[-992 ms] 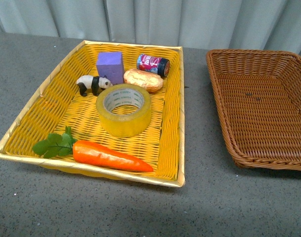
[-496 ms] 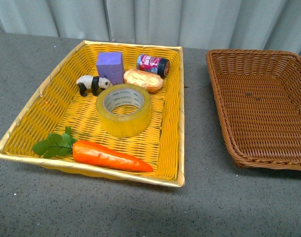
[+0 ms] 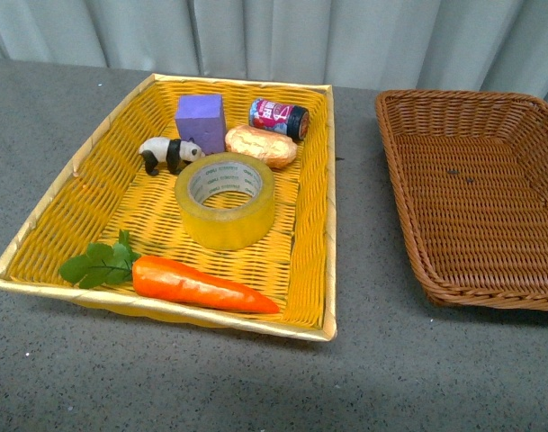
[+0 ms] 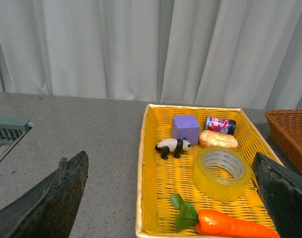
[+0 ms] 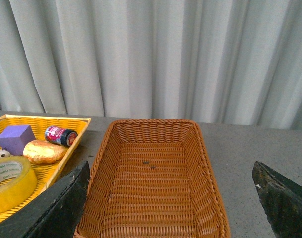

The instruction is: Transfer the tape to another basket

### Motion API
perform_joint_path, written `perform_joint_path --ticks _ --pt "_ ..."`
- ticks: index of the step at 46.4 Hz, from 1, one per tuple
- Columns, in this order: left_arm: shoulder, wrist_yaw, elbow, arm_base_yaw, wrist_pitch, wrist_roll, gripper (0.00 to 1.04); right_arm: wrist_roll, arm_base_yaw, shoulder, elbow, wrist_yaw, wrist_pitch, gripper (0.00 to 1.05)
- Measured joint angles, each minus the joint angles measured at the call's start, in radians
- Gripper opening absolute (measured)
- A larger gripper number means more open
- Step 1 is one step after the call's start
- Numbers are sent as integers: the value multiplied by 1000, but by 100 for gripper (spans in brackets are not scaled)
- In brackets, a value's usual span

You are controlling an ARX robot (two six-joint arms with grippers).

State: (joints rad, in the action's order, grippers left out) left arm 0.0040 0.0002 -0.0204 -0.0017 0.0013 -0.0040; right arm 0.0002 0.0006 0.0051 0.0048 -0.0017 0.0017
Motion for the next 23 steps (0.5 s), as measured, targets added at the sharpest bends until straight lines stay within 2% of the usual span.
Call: perform_joint_path --ticks 23 --pt "0 0 0 0 0 0 98 0 0 0 0 0 0 96"
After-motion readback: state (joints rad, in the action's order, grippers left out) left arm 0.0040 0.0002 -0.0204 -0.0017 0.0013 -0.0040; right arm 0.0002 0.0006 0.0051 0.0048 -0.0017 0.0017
